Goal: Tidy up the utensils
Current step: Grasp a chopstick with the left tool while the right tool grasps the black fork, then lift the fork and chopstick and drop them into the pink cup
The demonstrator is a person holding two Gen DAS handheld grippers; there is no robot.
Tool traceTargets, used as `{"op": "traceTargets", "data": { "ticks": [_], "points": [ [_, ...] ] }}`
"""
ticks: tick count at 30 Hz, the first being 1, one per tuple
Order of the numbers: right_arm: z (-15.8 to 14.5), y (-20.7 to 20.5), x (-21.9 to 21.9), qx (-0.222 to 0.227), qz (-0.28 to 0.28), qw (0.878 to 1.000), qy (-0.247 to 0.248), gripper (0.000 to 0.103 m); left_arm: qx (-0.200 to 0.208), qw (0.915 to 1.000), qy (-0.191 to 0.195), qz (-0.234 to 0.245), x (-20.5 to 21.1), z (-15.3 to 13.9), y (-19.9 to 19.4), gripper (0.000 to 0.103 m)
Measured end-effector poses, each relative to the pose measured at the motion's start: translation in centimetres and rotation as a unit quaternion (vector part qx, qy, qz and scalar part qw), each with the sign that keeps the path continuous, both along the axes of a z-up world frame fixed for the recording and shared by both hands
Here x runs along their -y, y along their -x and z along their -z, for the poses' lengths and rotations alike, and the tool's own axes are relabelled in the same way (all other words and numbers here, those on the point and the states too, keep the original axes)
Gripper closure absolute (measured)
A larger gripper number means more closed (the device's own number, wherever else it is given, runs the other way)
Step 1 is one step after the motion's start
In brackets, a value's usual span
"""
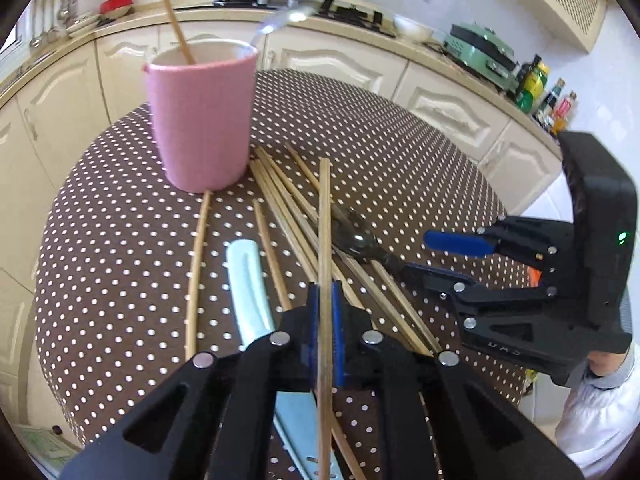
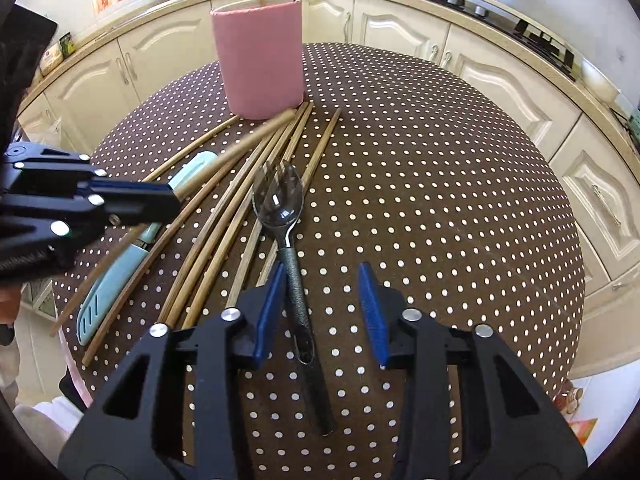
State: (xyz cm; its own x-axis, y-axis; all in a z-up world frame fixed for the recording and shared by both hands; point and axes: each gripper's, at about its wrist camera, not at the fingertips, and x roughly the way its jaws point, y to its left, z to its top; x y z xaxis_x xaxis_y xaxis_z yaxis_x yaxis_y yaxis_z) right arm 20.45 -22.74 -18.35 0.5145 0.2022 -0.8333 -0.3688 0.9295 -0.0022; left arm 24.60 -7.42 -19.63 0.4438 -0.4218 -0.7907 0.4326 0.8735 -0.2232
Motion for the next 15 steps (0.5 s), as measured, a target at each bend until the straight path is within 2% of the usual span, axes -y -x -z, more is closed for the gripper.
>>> {"op": "traceTargets", "data": {
  "ticks": [6,10,12,14,15],
  "points": [
    [0.8,-1.7,-1.2,-0.038,-0.028,0.999,0.019,0.067,0.005,0.9999,0.011,-0.009,-0.9,-0.9,-0.1,0.097],
    [1.0,-3.1,-1.5,-0.062,-0.037,0.997,0.012,0.067,0.012,0.9997,0.019,-0.012,-1.4,-1.4,-0.2,0.097],
    [1.1,-3.8,-1.5,-0.069,-0.042,0.997,0.007,0.073,0.021,0.9993,0.027,-0.014,-1.9,-1.8,-0.3,0.097],
    [1.1,-4.4,-1.5,-0.075,-0.049,0.996,0.001,0.09,0.027,0.9989,0.034,-0.016,-2.4,-2.2,-0.4,0.097],
    [1.1,-4.7,-1.4,-0.075,-0.049,0.996,0.003,0.091,0.032,0.9986,0.038,-0.017,-2.5,-2.5,-0.4,0.097]
  ]
}}
